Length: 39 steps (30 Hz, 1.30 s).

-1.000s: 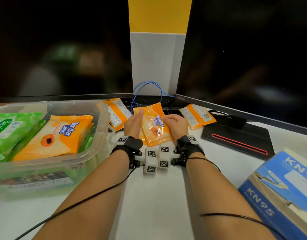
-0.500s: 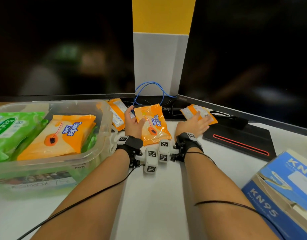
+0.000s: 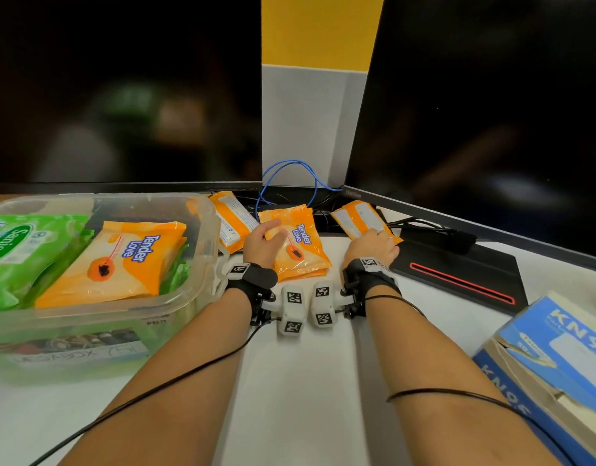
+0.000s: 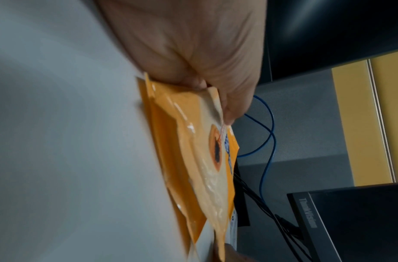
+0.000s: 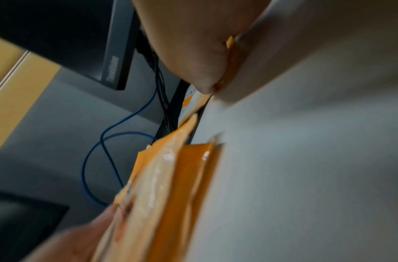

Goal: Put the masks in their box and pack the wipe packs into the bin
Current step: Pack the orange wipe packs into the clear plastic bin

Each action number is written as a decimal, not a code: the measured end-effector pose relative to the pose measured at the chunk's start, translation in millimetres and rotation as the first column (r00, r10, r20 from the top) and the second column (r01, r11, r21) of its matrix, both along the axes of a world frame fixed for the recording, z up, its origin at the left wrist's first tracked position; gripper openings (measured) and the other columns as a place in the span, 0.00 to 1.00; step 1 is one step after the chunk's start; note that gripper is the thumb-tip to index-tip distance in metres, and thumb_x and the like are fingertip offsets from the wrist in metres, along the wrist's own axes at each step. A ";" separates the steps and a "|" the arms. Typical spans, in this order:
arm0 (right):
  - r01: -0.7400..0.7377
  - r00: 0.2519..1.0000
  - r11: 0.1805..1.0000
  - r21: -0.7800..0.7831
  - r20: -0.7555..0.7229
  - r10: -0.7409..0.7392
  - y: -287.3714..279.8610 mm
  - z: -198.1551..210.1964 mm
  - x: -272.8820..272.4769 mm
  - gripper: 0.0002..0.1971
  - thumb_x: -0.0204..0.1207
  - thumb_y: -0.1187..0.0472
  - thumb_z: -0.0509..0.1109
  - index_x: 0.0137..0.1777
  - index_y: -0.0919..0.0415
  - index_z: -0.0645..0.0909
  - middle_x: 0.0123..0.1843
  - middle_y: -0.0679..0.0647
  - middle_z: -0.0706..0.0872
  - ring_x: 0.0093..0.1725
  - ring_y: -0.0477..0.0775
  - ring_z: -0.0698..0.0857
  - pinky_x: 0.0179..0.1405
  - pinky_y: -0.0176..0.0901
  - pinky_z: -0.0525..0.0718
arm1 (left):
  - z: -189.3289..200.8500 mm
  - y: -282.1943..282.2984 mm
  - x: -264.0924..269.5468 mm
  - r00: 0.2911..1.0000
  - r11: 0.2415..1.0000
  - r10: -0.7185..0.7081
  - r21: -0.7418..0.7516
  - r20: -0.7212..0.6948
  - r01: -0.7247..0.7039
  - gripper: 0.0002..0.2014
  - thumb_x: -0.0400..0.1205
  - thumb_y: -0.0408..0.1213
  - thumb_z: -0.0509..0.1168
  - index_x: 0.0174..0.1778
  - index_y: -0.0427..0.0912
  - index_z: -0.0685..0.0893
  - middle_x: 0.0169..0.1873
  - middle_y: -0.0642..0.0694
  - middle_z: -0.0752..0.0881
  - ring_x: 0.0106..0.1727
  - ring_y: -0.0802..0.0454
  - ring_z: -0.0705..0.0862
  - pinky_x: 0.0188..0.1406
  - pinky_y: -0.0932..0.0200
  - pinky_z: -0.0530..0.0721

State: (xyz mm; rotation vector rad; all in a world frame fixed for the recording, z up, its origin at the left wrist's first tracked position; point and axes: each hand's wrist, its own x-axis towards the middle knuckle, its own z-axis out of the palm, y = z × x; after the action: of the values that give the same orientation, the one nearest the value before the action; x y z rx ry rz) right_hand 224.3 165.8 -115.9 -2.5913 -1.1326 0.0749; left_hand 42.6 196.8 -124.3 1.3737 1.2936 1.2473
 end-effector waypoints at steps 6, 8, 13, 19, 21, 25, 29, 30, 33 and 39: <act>-0.171 0.985 0.979 -0.115 -0.018 0.170 -19.1 25.7 -19.3 0.18 0.76 0.64 0.70 0.67 0.63 0.78 0.69 0.61 0.79 0.70 0.59 0.79 0.59 0.47 0.83 | -3.1 -17.0 -2.5 0.989 0.992 -0.122 -0.013 -0.079 0.122 0.21 0.79 0.22 0.60 0.65 0.46 0.82 0.68 0.43 0.77 0.68 0.46 0.76 0.69 0.49 0.76; -0.180 0.983 0.977 -0.119 -0.051 0.175 -28.5 34.3 -26.4 0.15 0.78 0.66 0.68 0.65 0.63 0.79 0.66 0.60 0.82 0.67 0.59 0.81 0.58 0.47 0.83 | -5.9 -28.7 -4.4 0.974 0.987 -0.158 -0.003 -0.160 0.160 0.19 0.81 0.23 0.59 0.62 0.44 0.84 0.67 0.39 0.77 0.69 0.44 0.75 0.71 0.54 0.72; -0.241 0.967 0.962 -0.127 -0.118 0.226 -68.4 48.7 -43.6 0.16 0.77 0.67 0.70 0.64 0.65 0.79 0.65 0.60 0.84 0.65 0.60 0.84 0.60 0.47 0.82 | -10.8 -64.1 -15.7 0.945 0.983 -0.180 -0.064 -0.273 0.169 0.18 0.84 0.24 0.55 0.63 0.45 0.83 0.71 0.41 0.76 0.72 0.45 0.74 0.66 0.63 0.67; -0.343 0.887 0.939 -0.039 -0.341 0.310 -118.9 66.5 -55.8 0.16 0.80 0.58 0.65 0.62 0.67 0.81 0.60 0.62 0.85 0.58 0.62 0.85 0.56 0.49 0.82 | -4.1 -115.3 -40.3 0.948 0.973 -0.195 -0.173 -0.251 0.154 0.18 0.86 0.27 0.53 0.71 0.42 0.74 0.73 0.39 0.73 0.71 0.42 0.74 0.66 0.56 0.72; -0.298 0.698 0.925 0.234 -0.608 0.379 -130.8 75.6 -58.3 0.10 0.83 0.62 0.62 0.59 0.63 0.82 0.55 0.61 0.83 0.49 0.57 0.85 0.53 0.49 0.84 | 3.1 -129.0 -46.3 0.958 0.959 -0.210 -0.233 -0.197 0.162 0.18 0.87 0.29 0.53 0.72 0.43 0.73 0.73 0.39 0.74 0.69 0.40 0.76 0.67 0.52 0.75; -0.113 0.162 0.888 0.446 -0.874 0.459 -167.5 81.0 -64.4 0.06 0.82 0.64 0.60 0.47 0.58 0.79 0.44 0.56 0.84 0.45 0.53 0.85 0.50 0.49 0.87 | 24.1 -158.3 -55.7 0.961 0.912 -0.177 -0.332 0.212 0.242 0.24 0.89 0.47 0.49 0.73 0.32 0.73 0.72 0.35 0.75 0.70 0.38 0.77 0.72 0.47 0.73; -0.267 0.320 0.949 0.169 -0.913 0.252 -186.7 59.6 -74.5 0.08 0.81 0.64 0.61 0.53 0.63 0.81 0.59 0.63 0.85 0.60 0.63 0.84 0.62 0.52 0.83 | 39.6 -185.0 -64.2 0.838 0.889 -0.125 -0.316 0.531 0.332 0.24 0.88 0.52 0.47 0.67 0.39 0.77 0.60 0.40 0.83 0.55 0.40 0.83 0.52 0.45 0.83; -0.357 0.452 0.930 0.083 -0.856 0.250 -188.6 56.4 -78.3 0.09 0.83 0.64 0.60 0.54 0.65 0.81 0.62 0.66 0.84 0.63 0.64 0.83 0.64 0.50 0.80 | 43.6 -190.2 -64.9 0.835 0.878 -0.135 -0.326 0.534 0.350 0.22 0.88 0.53 0.50 0.63 0.40 0.78 0.56 0.40 0.85 0.56 0.41 0.83 0.53 0.44 0.82; -0.335 0.520 0.922 0.196 -0.777 0.354 -198.8 58.0 -88.4 0.15 0.83 0.66 0.58 0.65 0.72 0.79 0.58 0.66 0.83 0.59 0.62 0.82 0.56 0.45 0.79 | 54.9 -199.3 -63.7 0.926 0.901 -0.219 -0.300 0.306 0.313 0.11 0.86 0.45 0.60 0.54 0.40 0.79 0.53 0.38 0.85 0.52 0.46 0.83 0.53 0.51 0.82; -0.330 0.402 0.790 0.517 -0.681 0.613 -202.2 83.8 -93.3 0.16 0.72 0.72 0.70 0.59 0.60 0.78 0.51 0.54 0.85 0.49 0.53 0.84 0.43 0.39 0.80 | 88.9 -201.8 -48.0 0.979 0.966 -0.158 0.187 -0.125 0.180 0.22 0.84 0.31 0.60 0.73 0.47 0.65 0.67 0.42 0.73 0.65 0.42 0.78 0.66 0.45 0.79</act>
State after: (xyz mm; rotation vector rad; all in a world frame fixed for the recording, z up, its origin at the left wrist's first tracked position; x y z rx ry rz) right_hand 131.0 -36.5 -32.0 -1.4785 -1.2802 1.0613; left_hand -5.4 -5.0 -35.3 1.6788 1.1205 1.2218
